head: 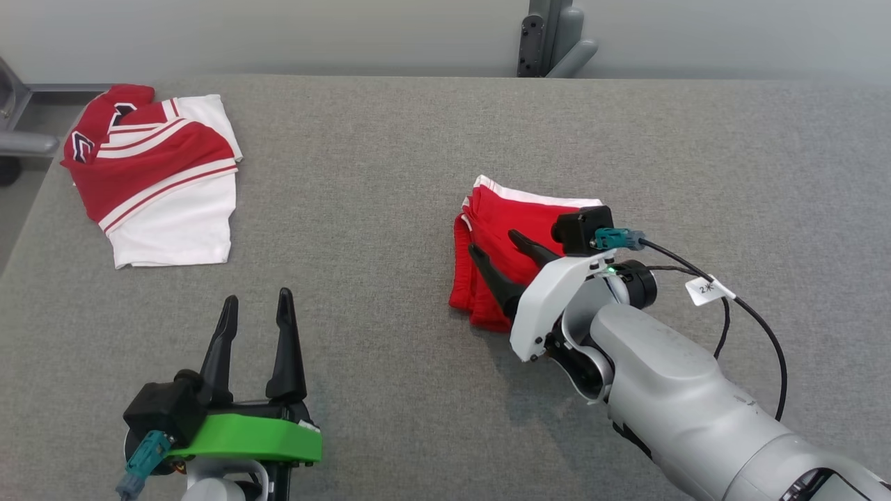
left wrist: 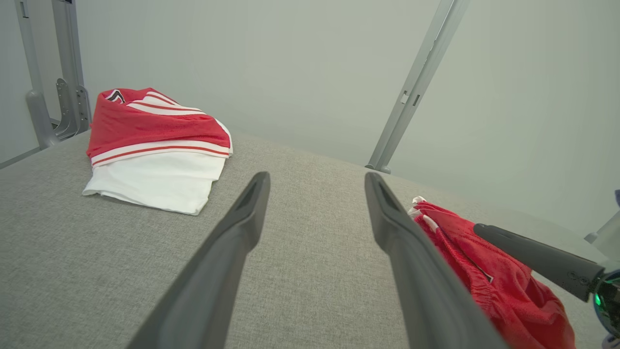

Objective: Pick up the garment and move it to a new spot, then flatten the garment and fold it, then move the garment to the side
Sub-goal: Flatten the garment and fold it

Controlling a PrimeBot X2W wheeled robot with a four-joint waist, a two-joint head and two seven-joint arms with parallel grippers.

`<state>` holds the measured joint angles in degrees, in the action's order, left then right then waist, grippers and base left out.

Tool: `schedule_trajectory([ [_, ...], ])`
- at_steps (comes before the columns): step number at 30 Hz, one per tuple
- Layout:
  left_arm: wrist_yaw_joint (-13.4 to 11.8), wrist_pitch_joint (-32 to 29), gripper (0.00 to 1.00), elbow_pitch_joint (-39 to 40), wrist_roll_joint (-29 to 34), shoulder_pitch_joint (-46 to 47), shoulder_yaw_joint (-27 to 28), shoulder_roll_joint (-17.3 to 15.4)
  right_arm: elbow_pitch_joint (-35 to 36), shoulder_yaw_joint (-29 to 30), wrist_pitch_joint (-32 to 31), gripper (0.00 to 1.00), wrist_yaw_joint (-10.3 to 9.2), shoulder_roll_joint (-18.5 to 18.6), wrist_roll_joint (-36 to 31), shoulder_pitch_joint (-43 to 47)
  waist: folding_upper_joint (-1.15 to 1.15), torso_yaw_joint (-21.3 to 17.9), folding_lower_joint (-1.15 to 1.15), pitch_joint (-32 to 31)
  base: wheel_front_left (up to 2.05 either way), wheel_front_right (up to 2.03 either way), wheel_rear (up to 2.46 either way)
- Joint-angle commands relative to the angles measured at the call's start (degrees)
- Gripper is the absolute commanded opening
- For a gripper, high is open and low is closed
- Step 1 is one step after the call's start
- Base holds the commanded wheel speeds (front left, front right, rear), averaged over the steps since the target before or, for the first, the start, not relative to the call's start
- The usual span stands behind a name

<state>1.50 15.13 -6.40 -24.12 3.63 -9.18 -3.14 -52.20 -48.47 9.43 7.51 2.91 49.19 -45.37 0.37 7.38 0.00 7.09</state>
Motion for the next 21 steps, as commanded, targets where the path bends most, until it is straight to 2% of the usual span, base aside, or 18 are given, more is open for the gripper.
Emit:
schedule_trajectory([
  [1,0.28,0.03,1.0,-0.05,0.48,0.39,0.22,0.07,0.46,-0.06,0.76,1.0,-0.04,0.01,0.51,0.67,-0.37,-0.51,0.0,-0.36,0.0,0.0,0.0],
  [6,0.07,0.04,1.0,0.2,0.52,-0.28,0.02,0.14,1.57,1.43,3.11,1.0,-0.04,0.15,1.15,1.47,-0.37,-1.7,0.0,-0.87,0.0,0.0,0.0],
  [9,-0.02,0.04,1.0,0.35,0.53,-0.6,-0.2,0.16,1.88,3.4,4.35,1.0,-0.04,1.52,0.85,1.74,-0.37,-2.38,0.0,-1.04,0.0,0.0,0.0],
  [14,-0.17,0.04,1.0,0.53,0.49,-0.79,-0.4,0.2,2.04,8.42,5.5,1.0,-0.04,3.79,-0.4,2.27,-0.37,-3.01,0.0,-1.22,0.0,0.0,0.0],
  [18,-0.24,0.04,1.0,0.84,0.54,-0.8,-0.73,0.22,2.76,12.71,5.77,1.0,-0.04,5.67,-4.28,2.8,-0.37,-3.03,0.0,-0.93,0.0,0.0,0.0],
  [19,-0.2,0.04,1.0,0.85,0.54,-0.71,-0.85,0.22,3.1,14.01,5.73,0.76,-0.04,5.89,-5.27,3.38,-0.37,-2.92,0.0,-0.77,0.0,0.0,0.0],
  [21,-0.02,0.04,1.0,0.68,0.59,-0.2,-1.16,0.21,3.66,16.28,5.76,0.2,-0.04,6.21,-8.73,5.01,-0.37,-2.21,0.0,-0.22,0.0,0.0,0.0],
])
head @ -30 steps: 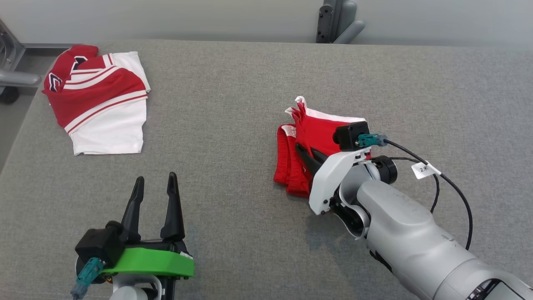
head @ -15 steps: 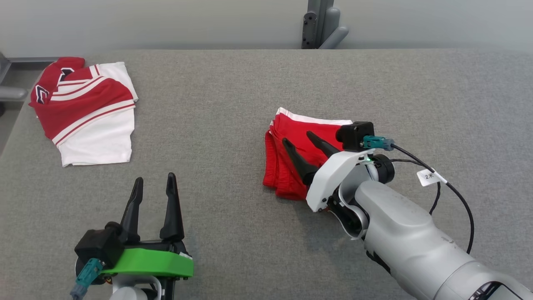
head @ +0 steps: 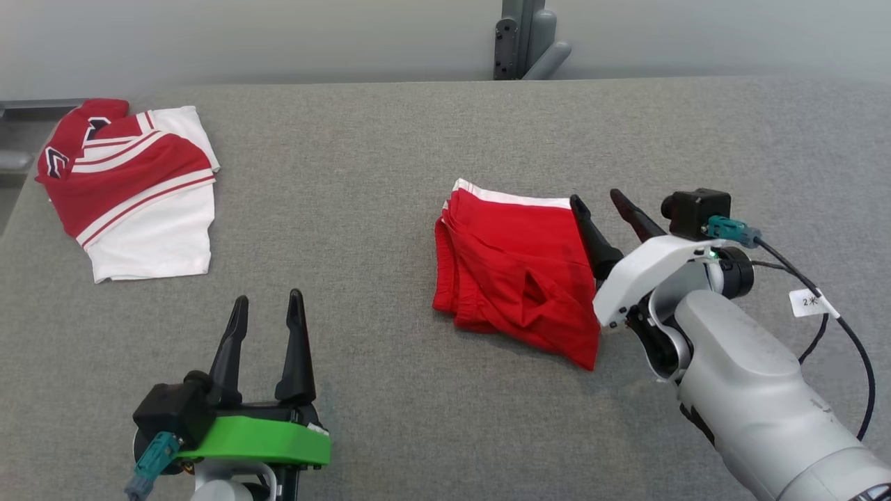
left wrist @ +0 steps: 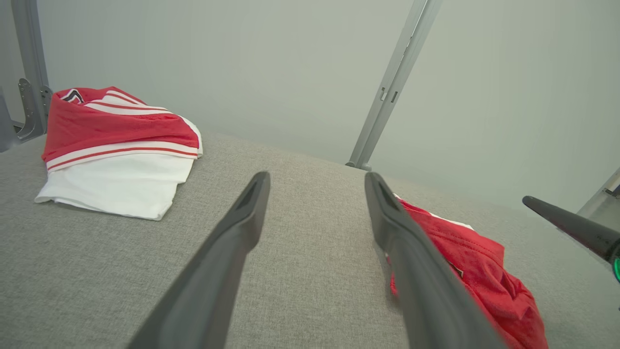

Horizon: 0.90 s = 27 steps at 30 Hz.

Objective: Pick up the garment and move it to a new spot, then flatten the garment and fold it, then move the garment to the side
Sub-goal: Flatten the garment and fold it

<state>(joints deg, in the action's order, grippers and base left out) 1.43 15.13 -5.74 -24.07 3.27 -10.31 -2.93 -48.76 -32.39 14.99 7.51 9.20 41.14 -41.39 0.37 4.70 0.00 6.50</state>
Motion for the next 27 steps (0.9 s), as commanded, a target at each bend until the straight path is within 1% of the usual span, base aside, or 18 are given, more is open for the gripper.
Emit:
schedule_trajectory([
  [1,0.01,0.04,1.0,-0.01,0.56,0.31,-0.14,0.0,0.29,0.55,0.2,0.0,-0.04,-0.12,-1.51,1.47,-0.37,0.77,0.0,0.57,0.0,0.0,0.0],
  [7,0.11,0.04,1.0,-0.33,0.67,1.09,-0.29,0.01,-1.56,-0.28,0.22,0.0,-0.04,1.02,-5.15,2.97,-0.37,3.05,0.0,1.71,0.0,0.0,0.0],
  [17,0.44,0.05,1.0,-1.0,0.99,1.81,-0.61,0.02,-3.39,-6.6,0.23,0.0,-0.04,1.69,-5.76,2.65,-0.37,7.08,0.0,2.99,0.0,0.0,0.0],
  [27,0.22,0.04,1.0,-0.82,1.09,0.96,-1.07,0.02,-1.57,-12.01,0.23,0.0,-0.04,-0.85,-4.11,3.97,-0.37,10.36,0.0,2.87,0.0,0.0,0.0],
])
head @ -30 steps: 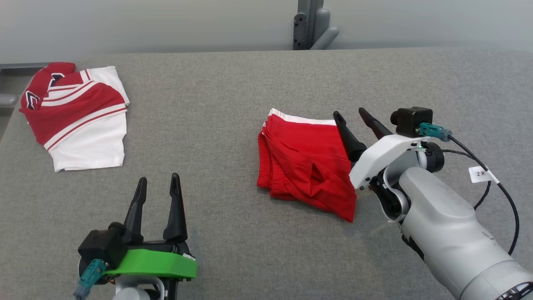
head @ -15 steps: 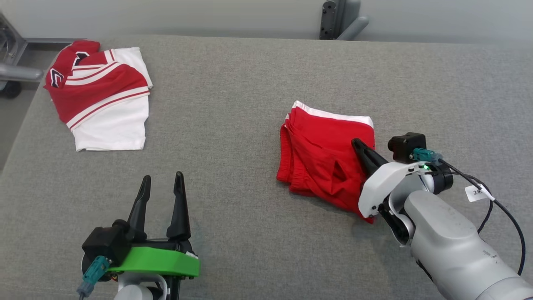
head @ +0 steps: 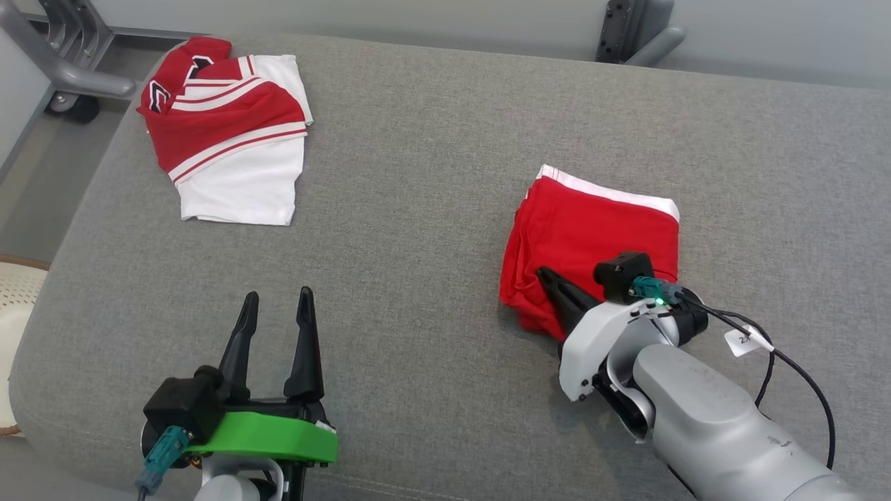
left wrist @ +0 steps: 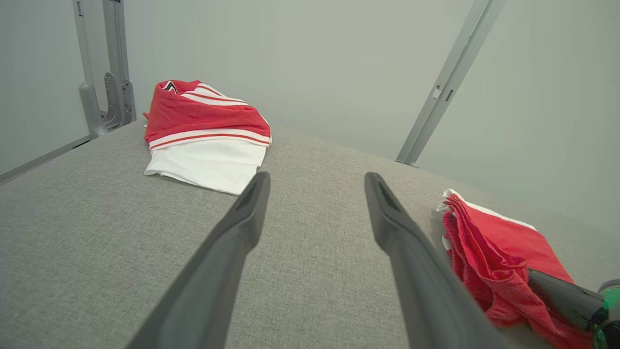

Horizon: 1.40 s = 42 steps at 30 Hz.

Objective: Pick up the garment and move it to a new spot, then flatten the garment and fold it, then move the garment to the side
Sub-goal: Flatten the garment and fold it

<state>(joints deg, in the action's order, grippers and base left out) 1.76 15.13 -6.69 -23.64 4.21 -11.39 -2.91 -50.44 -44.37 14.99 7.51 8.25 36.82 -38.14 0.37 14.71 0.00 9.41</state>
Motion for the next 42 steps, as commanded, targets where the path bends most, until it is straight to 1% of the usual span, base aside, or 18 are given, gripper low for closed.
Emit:
schedule_trajectory([
  [1,-0.14,0.04,1.0,0.13,0.66,-0.03,-0.04,0.0,0.21,-0.58,0.22,0.0,-0.04,-0.16,0.33,0.79,-0.37,0.54,0.0,-0.05,0.0,0.0,0.0],
  [7,-0.3,0.04,1.0,0.18,0.44,-0.39,-0.21,0.0,-0.1,-4.25,0.22,0.0,-0.04,-1.27,0.27,1.08,-0.37,1.14,0.0,-0.22,0.0,0.0,0.0],
  [11,-0.63,0.04,1.0,0.41,0.11,-0.71,-0.1,0.0,-0.68,-7.85,0.22,0.0,-0.04,-1.57,-2.23,0.52,-0.37,0.81,0.0,-0.13,0.0,0.0,0.0],
  [14,-0.84,0.04,1.0,0.59,-0.12,-0.58,-0.24,0.01,-0.79,-8.52,0.22,0.0,-0.04,-1.77,-2.75,0.29,-0.37,0.39,0.0,-0.04,0.0,0.0,0.0],
  [18,-0.9,0.04,1.0,0.64,-0.04,-0.57,0.27,0.01,1.66,-6.38,0.23,0.0,-0.04,-1.55,-3.62,-0.5,-0.37,-0.66,0.0,-0.18,0.0,0.0,0.0],
  [20,-0.89,0.04,1.0,0.7,0.11,-0.68,0.6,0.01,3.64,-4.35,0.23,0.0,-0.04,-1.18,-4.68,-0.65,-0.37,-1.38,0.0,-0.45,0.0,0.0,0.0],
  [25,-0.6,0.04,1.0,0.82,0.31,-0.88,0.98,0.0,9.67,3.84,0.22,0.0,-0.04,-0.59,-8.69,1.12,-0.37,-3.39,0.0,-1.38,0.0,0.0,0.0],
  [26,-0.54,0.04,1.0,0.84,0.41,-0.9,1.03,0.0,11.02,5.67,0.22,0.04,-0.04,-0.6,-9.65,1.79,-0.37,-3.83,0.0,-1.6,0.0,0.0,0.0],
  [27,-0.45,0.04,1.0,0.87,0.48,-0.91,1.04,0.0,12.32,7.53,0.22,0.25,-0.04,-0.65,-10.73,2.44,-0.37,-4.27,0.0,-1.81,0.0,0.0,0.0],
  [28,-0.42,0.04,1.0,0.92,0.48,-0.91,1.13,0.0,13.62,9.47,0.22,0.38,-0.04,-0.72,-11.69,3.02,-0.37,-4.72,0.0,-2.02,0.0,0.0,0.0],
  [29,-0.47,0.04,1.0,0.97,0.58,-0.91,1.21,0.0,14.78,11.29,0.22,0.6,-0.04,-0.84,-12.55,3.68,-0.37,-5.2,0.0,-2.23,0.0,0.0,0.0],
  [30,-0.47,0.04,1.0,0.97,0.58,-0.91,1.21,0.0,14.78,11.29,0.22,0.6,-0.04,-0.84,-12.55,3.68,-0.37,-5.2,0.0,-2.23,0.0,0.0,0.0],
  [31,-0.48,0.04,1.0,1.03,0.65,-0.94,1.29,-0.01,15.92,13.13,0.22,0.96,-0.04,-0.98,-13.43,4.4,-0.37,-5.71,0.0,-2.44,0.0,0.0,0.0],
  [32,-0.5,0.04,1.0,1.13,0.73,-0.97,1.36,-0.01,17.12,14.86,0.23,1.0,-0.04,-1.14,-14.41,5.08,-0.37,-6.22,0.0,-2.61,0.0,0.0,0.0],
  [38,-0.7,0.04,1.0,1.29,1.12,-1.17,2.19,-0.02,22.93,24.94,0.23,1.0,-0.04,-2.46,-19.14,9.64,-0.37,-9.01,0.0,-3.64,0.0,0.0,0.0],
  [42,-0.75,0.04,1.0,1.35,0.89,-1.28,2.87,-0.03,26.17,30.18,0.23,1.0,-0.04,-3.31,-22.46,12.81,-0.37,-10.53,0.0,-4.04,0.0,0.0,0.0],
])
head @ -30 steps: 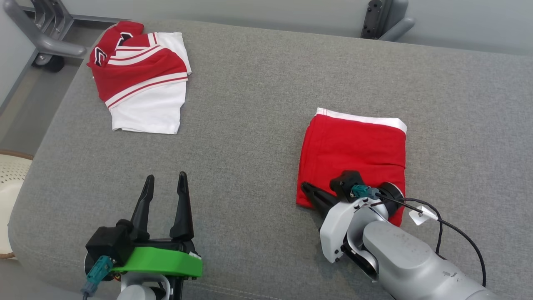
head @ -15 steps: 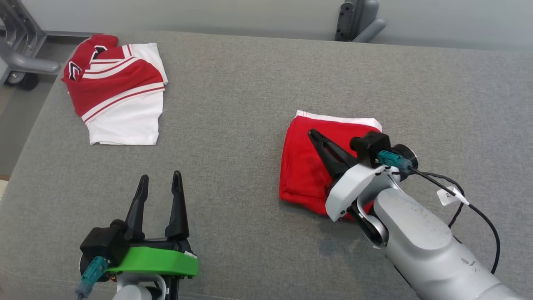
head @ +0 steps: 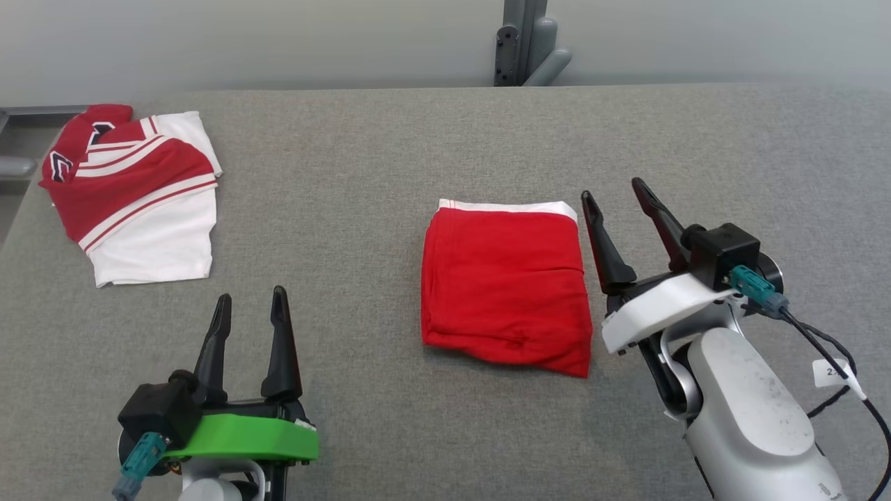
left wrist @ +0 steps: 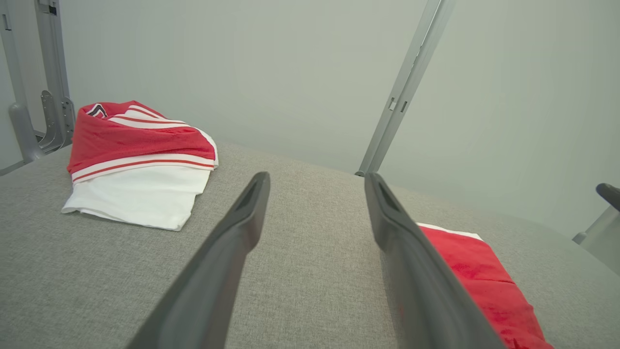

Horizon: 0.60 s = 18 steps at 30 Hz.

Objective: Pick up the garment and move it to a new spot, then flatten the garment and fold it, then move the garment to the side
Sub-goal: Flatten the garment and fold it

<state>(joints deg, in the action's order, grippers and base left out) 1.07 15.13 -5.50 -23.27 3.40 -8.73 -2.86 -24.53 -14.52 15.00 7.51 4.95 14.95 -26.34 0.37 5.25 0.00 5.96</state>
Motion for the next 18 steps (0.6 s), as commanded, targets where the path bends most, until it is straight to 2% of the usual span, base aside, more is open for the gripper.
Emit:
schedule_trajectory([
  [1,-0.05,0.04,1.0,0.15,0.5,-0.49,0.4,-0.06,1.12,1.54,0.21,1.0,-0.04,-0.26,-1.31,1.84,-0.37,-1.37,0.0,-0.69,0.0,0.0,0.0],
  [13,-0.59,0.04,1.0,0.39,1.82,-2.41,2.78,-0.07,11.17,11.59,0.22,1.0,-0.04,-1.98,-6.99,13.63,-0.37,-3.75,0.0,-2.8,0.0,0.0,0.0],
  [18,-0.66,0.04,1.0,0.05,3.79,-4.23,3.72,-0.07,14.47,13.31,0.22,1.0,-0.04,-2.05,-6.0,18.57,-0.37,-4.57,0.0,-3.68,0.0,0.0,0.0],
])
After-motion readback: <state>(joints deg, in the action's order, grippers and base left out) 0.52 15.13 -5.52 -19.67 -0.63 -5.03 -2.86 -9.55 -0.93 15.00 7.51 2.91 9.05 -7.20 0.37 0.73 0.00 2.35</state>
